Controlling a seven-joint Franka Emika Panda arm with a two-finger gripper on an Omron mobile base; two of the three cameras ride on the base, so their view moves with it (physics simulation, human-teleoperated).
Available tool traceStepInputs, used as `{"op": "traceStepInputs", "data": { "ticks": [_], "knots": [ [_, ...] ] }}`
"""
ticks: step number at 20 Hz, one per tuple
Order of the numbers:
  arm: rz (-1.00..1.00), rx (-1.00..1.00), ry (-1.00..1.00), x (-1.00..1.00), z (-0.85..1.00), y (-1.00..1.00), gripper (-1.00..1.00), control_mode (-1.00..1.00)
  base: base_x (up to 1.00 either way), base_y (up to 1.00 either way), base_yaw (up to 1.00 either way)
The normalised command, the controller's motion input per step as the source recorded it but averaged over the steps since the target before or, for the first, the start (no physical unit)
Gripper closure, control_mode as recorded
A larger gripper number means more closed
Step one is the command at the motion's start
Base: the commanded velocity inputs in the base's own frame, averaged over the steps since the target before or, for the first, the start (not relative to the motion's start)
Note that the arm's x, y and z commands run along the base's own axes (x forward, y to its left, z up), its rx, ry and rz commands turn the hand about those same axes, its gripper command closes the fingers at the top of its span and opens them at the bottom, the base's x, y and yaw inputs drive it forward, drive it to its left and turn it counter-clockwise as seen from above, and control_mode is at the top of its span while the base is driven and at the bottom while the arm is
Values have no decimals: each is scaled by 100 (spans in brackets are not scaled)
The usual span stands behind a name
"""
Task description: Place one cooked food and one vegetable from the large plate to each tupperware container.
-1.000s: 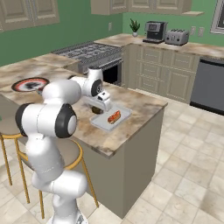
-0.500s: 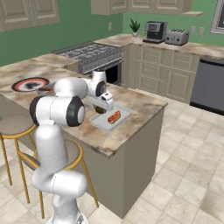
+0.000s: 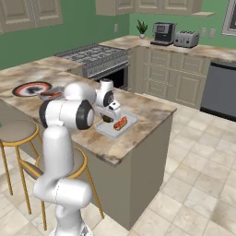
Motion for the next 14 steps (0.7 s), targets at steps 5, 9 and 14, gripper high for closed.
{"op": "traceStepInputs", "data": {
  "ticks": [5, 9, 14],
  "knots": [
    [0, 0, -4, 1, -34, 0, 100, -100, 0, 0, 0],
    [0, 0, -2, 9, -10, 0, 100, -100, 0, 0, 0],
    [0, 0, 0, 9, 0, 0, -100, -100, 0, 0, 0]
  ]
}}
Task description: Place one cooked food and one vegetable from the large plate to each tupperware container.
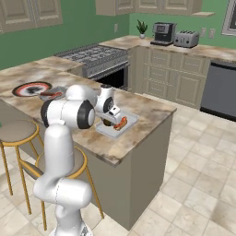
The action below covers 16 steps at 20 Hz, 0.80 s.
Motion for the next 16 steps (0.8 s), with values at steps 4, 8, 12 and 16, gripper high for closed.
{"op": "traceStepInputs", "data": {
  "ticks": [4, 8, 12, 16],
  "knots": [
    [1, 0, 0, 9, 0, 0, -100, -100, 0, 0, 0],
    [1, 0, 0, 4, 0, 0, -100, -100, 0, 0, 0],
    [0, 0, 0, 0, 0, 0, -100, -100, 0, 0, 0],
    [0, -1, 0, -5, 4, 0, -100, -100, 0, 0, 0]
  ]
}}
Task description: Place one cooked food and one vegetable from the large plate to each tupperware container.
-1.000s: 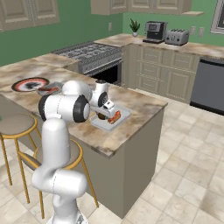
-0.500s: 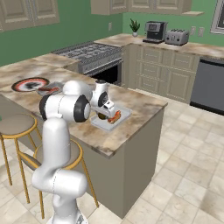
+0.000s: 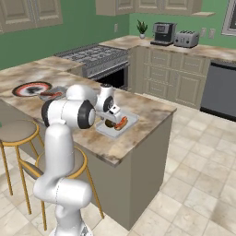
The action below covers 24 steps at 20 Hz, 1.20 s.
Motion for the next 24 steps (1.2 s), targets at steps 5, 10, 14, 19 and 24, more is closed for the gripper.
{"op": "traceStepInputs", "data": {
  "ticks": [5, 10, 14, 19, 24],
  "knots": [
    [8, -7, -1, -65, 72, 28, -100, -100, 0, 0, 0],
    [12, -3, -8, -100, 78, 38, -100, -100, 0, 0, 0],
    [43, -16, 0, -100, 56, 96, -100, -100, 0, 0, 0],
    [42, -20, 0, -100, 61, 100, -100, -100, 0, 0, 0],
    [4, -5, 0, -100, 33, 27, -100, -100, 0, 0, 0]
  ]
}}
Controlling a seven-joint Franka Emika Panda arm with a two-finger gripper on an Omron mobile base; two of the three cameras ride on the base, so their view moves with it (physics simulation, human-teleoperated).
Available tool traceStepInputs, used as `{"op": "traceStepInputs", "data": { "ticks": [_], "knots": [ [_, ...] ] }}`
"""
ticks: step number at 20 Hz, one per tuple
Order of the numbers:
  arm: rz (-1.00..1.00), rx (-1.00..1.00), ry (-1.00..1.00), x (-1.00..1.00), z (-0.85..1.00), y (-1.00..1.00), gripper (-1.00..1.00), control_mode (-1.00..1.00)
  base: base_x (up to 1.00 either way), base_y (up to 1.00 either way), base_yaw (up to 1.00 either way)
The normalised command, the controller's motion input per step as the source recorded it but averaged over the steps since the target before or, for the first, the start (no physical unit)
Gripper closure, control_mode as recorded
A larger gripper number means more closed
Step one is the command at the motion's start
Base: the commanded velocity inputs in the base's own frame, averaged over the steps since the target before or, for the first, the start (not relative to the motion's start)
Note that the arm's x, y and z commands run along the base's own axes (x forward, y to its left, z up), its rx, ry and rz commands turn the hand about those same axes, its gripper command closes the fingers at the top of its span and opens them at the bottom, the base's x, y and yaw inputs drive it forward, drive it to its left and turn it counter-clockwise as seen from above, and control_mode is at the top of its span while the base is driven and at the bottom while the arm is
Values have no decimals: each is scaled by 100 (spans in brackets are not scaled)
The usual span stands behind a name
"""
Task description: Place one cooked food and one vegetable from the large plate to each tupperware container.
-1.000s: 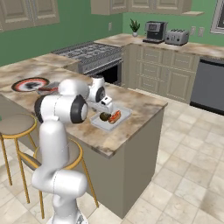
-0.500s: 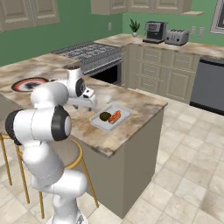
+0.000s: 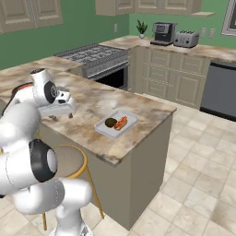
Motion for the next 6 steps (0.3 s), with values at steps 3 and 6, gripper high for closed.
{"op": "traceStepInputs", "data": {
  "ticks": [3, 6],
  "knots": [
    [-14, 0, -4, -100, 0, -18, -100, -100, 0, 0, 0],
    [-14, 0, -7, -100, 0, -22, -100, -100, 0, 0, 0]
  ]
}}
